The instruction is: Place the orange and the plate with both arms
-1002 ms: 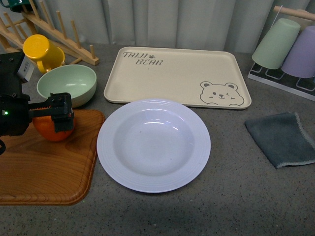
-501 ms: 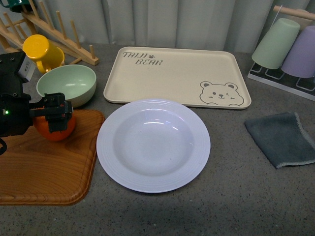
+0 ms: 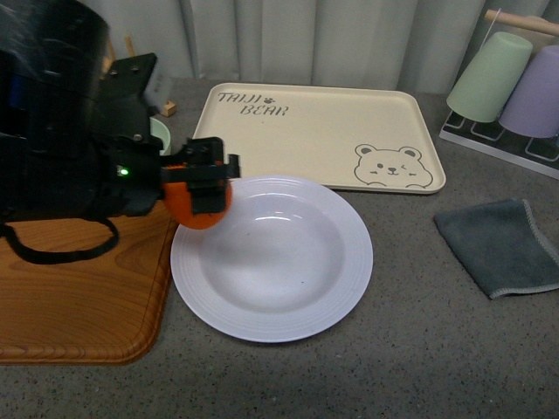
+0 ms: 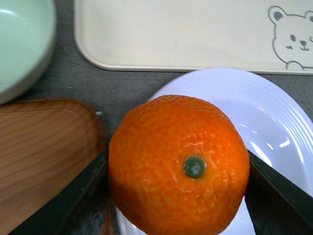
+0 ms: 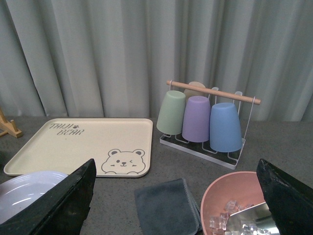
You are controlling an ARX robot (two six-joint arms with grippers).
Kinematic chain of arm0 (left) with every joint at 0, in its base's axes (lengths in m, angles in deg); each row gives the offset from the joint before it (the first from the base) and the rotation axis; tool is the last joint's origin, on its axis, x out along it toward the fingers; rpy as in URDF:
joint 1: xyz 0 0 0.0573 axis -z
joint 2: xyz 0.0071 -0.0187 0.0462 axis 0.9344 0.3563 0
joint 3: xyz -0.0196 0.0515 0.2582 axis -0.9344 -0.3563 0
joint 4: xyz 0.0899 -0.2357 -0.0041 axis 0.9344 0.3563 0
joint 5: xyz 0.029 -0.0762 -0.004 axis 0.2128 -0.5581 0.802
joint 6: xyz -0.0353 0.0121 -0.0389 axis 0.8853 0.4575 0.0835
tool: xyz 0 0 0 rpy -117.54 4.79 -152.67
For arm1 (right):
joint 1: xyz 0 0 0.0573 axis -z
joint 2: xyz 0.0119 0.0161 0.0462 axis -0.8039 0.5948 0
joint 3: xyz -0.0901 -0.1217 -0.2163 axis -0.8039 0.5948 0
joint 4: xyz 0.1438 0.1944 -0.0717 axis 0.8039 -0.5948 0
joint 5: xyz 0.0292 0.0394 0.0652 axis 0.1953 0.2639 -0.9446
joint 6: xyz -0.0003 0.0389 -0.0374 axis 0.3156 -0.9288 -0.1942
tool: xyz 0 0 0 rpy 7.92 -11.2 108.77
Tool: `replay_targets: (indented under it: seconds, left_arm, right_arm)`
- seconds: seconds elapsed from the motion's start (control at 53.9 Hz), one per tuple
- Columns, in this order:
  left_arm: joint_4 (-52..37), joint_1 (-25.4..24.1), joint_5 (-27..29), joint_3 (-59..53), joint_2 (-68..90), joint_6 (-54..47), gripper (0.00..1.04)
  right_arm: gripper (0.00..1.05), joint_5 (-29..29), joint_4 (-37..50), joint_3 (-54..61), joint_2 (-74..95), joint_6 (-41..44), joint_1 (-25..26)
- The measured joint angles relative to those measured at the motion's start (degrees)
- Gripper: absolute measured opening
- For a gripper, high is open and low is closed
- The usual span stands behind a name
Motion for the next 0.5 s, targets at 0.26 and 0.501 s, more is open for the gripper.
replay_targets:
  seconds: [0.26,0.501]
  left_arm:
    - [1.0,6.0,-0.2,4.2,6.2,1.8,0.68]
    - [1.8,7.9,-0.6,6.1,9.3,2.0,0.68]
  right_arm:
    - [0.96,0.0,0.0,0.0,0.0,0.0,0.0]
    - [0.96,0.0,0.0,0.0,0.0,0.0,0.0]
